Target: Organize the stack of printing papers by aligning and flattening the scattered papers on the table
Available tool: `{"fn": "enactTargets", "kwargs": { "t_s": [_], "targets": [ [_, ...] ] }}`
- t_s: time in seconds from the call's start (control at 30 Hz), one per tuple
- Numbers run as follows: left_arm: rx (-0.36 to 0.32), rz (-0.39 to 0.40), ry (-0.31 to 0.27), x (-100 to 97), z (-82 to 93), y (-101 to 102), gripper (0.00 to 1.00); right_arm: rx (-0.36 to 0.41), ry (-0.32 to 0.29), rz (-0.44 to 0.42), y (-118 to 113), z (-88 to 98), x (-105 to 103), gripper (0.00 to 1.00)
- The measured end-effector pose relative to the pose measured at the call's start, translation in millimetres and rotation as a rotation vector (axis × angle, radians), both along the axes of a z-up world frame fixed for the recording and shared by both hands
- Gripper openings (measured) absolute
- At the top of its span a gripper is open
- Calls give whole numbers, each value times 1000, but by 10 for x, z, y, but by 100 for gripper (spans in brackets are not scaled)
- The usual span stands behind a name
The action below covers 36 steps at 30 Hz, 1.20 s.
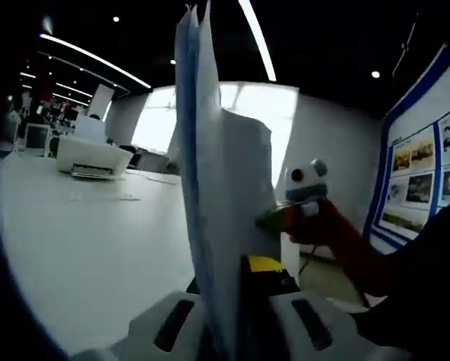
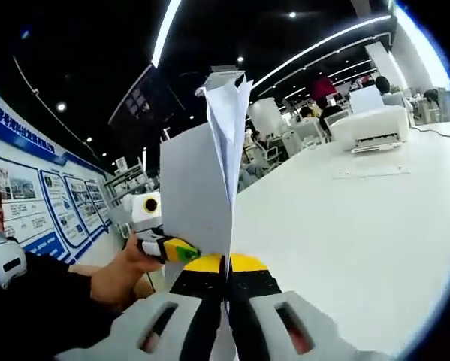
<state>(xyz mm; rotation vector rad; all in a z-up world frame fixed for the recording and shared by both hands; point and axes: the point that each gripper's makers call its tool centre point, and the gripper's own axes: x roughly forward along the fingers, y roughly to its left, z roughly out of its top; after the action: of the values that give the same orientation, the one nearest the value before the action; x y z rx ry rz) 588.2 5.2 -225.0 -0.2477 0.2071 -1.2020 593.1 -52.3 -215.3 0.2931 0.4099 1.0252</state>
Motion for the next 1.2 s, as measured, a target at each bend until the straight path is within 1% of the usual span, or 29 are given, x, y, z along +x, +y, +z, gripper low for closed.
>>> {"fn": "enactTargets", "kwargs": {
  "t_s": [0.07,0.1,0.17,0.27,0.3,0.37,0.43,0.5,0.53,0.57,0.63,0.67,0.7,0.73,0.87,0.97,1.0,1.07,1.17,1.2],
  "targets": [
    [8,13,-5,2,-46,2,7,-20,5,-6,16,-50,17,0],
    [9,19,-9,6,-69,3,7,-30,9,-9,-6,-78,74,0],
    [8,26,-10,13,-113,4,7,-44,17,-16,11,-150,106,0],
    [2,33,26,68,-191,10,6,-60,30,-28,38,-268,135,0],
    [1,37,49,94,-227,13,6,-65,35,-35,46,-312,150,0],
    [16,45,80,170,-325,12,6,-80,37,-45,52,-389,182,0],
    [35,58,100,236,-420,7,6,-102,35,-56,56,-477,225,0],
    [49,72,106,293,-492,3,6,-122,26,-66,53,-549,270,0],
    [57,80,103,319,-519,5,6,-135,7,-74,54,-577,293,0],
    [64,85,101,336,-536,10,6,-140,3,-77,58,-590,299,0],
    [90,97,76,378,-586,23,6,-165,-18,-89,74,-643,335,0],
    [105,95,48,389,-607,27,6,-181,-28,-94,76,-668,352,0],
    [113,97,35,398,-635,30,6,-191,-35,-95,79,-682,359,0],
    [114,100,38,406,-661,34,6,-202,-43,-92,93,-698,360,0],
    [110,114,42,459,-745,55,6,-270,-109,-98,103,-765,405,0],
    [116,123,48,514,-812,60,6,-325,-138,-104,98,-836,464,0],
    [122,127,54,531,-827,59,6,-329,-137,-108,108,-856,482,0],
    [148,139,35,565,-833,63,6,-340,-152,-118,102,-879,528,0],
    [163,149,32,639,-878,60,7,-349,-152,-127,77,-916,586,0],
    [184,163,21,693,-913,70,7,-351,-148,-130,69,-939,601,0]
  ]
}}
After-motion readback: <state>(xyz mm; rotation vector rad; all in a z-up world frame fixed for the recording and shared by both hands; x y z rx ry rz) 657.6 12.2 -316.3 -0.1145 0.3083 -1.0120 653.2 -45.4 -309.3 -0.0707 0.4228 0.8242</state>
